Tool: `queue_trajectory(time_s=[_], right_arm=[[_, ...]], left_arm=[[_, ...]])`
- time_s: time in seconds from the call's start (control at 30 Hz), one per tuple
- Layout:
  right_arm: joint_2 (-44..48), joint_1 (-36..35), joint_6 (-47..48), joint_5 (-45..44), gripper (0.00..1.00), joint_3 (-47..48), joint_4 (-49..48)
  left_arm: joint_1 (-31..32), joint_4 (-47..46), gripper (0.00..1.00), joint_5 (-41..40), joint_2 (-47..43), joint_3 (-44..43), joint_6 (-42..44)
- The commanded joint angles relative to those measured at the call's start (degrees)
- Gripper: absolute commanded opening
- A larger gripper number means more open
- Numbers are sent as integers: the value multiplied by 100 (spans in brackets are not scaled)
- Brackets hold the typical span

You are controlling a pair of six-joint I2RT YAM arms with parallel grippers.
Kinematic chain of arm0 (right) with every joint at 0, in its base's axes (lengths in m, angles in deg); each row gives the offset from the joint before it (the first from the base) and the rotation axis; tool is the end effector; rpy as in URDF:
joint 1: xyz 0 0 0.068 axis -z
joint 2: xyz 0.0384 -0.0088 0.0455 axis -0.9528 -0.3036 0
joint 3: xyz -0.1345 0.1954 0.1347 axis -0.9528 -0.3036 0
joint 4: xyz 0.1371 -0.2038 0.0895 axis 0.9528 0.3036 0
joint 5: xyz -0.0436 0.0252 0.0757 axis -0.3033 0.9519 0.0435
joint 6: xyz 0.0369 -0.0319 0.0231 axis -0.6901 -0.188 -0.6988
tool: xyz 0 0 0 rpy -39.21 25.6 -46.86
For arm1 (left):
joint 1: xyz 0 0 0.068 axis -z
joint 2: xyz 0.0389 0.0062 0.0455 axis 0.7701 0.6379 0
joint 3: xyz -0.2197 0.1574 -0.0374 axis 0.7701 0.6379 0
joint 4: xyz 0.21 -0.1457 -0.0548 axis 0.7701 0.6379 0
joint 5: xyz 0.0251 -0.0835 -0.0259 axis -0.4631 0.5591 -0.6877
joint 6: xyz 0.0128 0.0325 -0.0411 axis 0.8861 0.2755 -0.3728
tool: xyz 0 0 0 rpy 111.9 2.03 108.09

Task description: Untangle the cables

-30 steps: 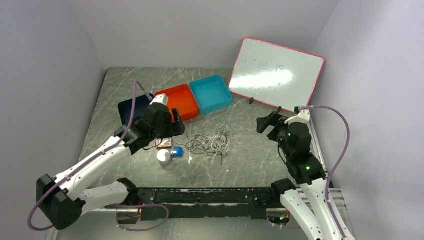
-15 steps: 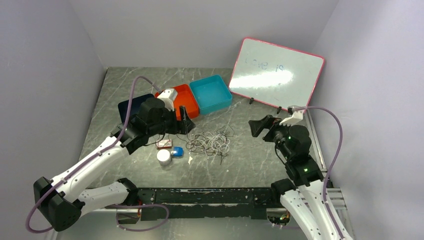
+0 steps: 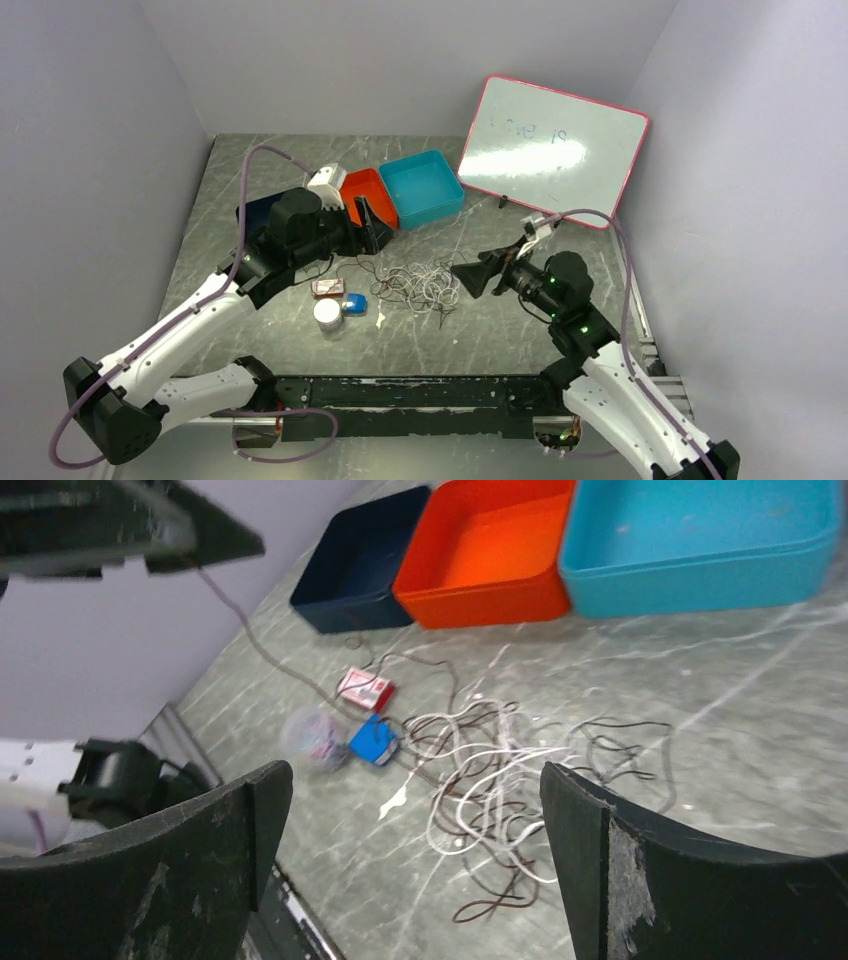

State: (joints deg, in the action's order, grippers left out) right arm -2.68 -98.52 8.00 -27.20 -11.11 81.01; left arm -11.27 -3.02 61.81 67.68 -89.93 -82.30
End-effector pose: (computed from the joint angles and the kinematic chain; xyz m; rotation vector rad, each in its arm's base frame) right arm 0.1358 0.0793 0.2756 -0.2601 1.7647 0.9372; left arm 0.1828 -0.1507 0.3438 0.0768 2.0549 -0.9013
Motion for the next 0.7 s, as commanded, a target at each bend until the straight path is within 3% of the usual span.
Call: queue_trajectory(time_s=[0.0,0.33,0.67], right_arm=[[-235,-776,49,-443,98,-234,-963],[-1761,-2865,855,-1706,96,-691,-3614],[-3932,-3548,1624,-2361,94,-436,-5855]], left_arm=[[-40,-474,82,-316,-260,-21,-346],[-38,-468,81,-224,-97,-104,-403],[-40,-392,81,-226,-169,-138,-445]])
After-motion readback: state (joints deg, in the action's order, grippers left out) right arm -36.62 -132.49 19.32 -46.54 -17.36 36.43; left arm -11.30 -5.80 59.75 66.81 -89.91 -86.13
